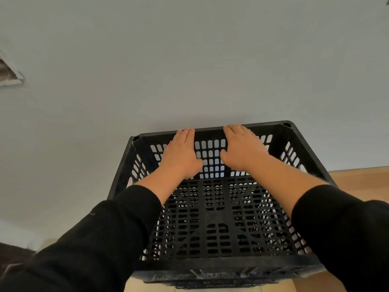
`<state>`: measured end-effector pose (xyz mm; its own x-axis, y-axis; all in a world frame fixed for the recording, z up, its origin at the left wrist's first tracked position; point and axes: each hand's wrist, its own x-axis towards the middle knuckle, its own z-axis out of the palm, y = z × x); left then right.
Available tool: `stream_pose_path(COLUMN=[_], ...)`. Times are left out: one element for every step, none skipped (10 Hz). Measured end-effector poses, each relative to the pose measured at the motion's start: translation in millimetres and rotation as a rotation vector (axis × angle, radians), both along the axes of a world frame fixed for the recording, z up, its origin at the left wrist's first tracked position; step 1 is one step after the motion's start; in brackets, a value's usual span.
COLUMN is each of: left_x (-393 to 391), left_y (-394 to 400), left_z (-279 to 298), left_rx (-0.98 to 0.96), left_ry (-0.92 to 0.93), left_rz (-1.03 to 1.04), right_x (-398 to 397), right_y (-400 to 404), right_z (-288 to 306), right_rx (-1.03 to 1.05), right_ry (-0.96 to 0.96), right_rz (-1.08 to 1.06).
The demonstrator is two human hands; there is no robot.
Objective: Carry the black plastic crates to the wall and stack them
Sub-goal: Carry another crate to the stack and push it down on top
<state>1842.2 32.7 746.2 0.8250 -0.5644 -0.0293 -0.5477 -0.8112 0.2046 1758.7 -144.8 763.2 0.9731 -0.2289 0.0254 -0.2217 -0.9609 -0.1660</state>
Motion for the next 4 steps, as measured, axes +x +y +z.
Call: stream_pose_path(left_x=[1,0,3,5], left_y=[0,1,1,2], left_z=[1,4,10,21], left_rx=[0.016,0.046,0.095,0.136], left_ry=[0.017,0.031,0.067,0.093], left_rz=[0.004,0.001,-0.029,-0.046], right_x=[-1,-3,0,-1], right_y=[1,1,3,3], right_z=[-1,0,6,14], right_rx=[0.010,0.011,0.009,0.008], right_ry=[-0.001,0.020,0.079,0.150], right_rz=[-0.008,-0.009,-0.010,-0.007])
